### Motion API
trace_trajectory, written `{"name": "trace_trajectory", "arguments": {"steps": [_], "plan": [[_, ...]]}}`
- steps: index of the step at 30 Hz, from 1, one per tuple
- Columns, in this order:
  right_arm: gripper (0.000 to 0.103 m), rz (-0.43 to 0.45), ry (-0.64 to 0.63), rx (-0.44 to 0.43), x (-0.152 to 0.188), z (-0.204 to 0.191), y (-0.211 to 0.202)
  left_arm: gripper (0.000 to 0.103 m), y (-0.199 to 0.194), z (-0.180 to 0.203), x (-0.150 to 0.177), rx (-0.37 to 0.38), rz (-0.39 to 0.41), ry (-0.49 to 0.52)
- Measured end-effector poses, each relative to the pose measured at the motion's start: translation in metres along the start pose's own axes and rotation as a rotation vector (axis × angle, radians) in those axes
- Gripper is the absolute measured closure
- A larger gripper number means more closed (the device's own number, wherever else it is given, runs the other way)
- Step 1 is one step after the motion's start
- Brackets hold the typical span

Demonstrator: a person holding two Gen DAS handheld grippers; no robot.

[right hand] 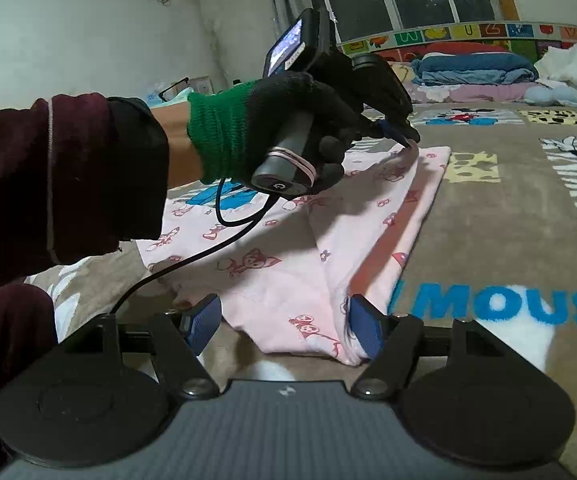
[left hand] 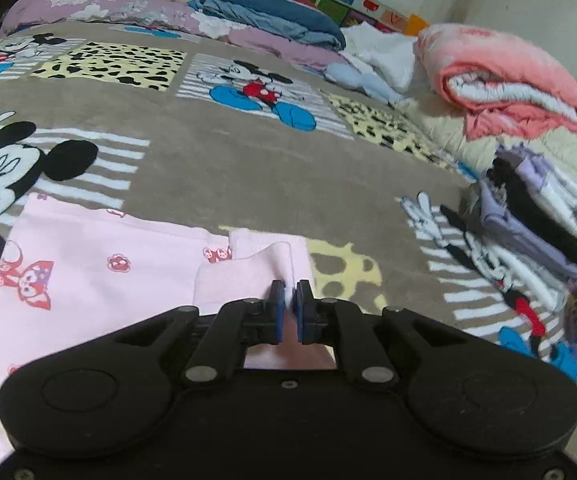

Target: Fold clothes

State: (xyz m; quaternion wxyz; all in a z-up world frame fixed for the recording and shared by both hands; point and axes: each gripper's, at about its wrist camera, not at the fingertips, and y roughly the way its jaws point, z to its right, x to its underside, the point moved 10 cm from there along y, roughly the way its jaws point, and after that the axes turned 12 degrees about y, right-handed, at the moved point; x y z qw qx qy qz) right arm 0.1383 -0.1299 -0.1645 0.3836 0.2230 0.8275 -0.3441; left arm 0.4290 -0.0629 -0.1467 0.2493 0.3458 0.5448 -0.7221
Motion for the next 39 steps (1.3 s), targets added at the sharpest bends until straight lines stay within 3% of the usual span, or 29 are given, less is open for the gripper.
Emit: {"name": "trace_trajectory", "arguments": {"steps": [5,8,11,15,17,21,25,27,37,39], "plan": [[0.033,-0.003,0.028,0.004,-0.001,0.005,-0.001,0.099,0.014,0.006,0.002,-0.019,-0.045,0.057],[0.033,-0.007,0.027,0.006,-0.001,0.005,-0.001,0.088,0.015,0.006,-0.007,-0.018,-0.023,0.049],[0.033,0.002,0.017,0.028,-0.003,0.005,-0.006,0.088,0.008,0.004,-0.018,-0.014,0.011,0.036],[0.033,0.062,-0.006,0.114,-0.013,0.015,-0.017,0.088,0.000,0.000,-0.023,-0.021,0.021,0.061],[0.033,0.103,-0.047,0.140,-0.018,0.013,-0.019,0.082,-0.001,-0.002,-0.020,-0.009,0.017,0.085],[0.033,0.150,-0.135,0.103,-0.024,-0.007,-0.014,0.082,-0.002,-0.005,-0.013,0.014,0.008,0.134],[0.032,0.057,-0.144,0.087,-0.016,-0.012,0.010,0.082,0.019,0.014,-0.002,0.005,-0.082,0.243],[0.031,-0.027,-0.102,0.104,-0.008,-0.002,0.026,0.082,0.014,0.013,-0.002,0.004,-0.081,0.233],[0.022,-0.062,-0.135,0.122,0.000,-0.003,0.038,0.079,-0.027,-0.006,-0.006,0.005,-0.037,0.125],[0.021,-0.056,-0.145,0.127,0.001,-0.004,0.037,0.078,-0.057,-0.019,0.011,-0.005,-0.016,0.088]]}}
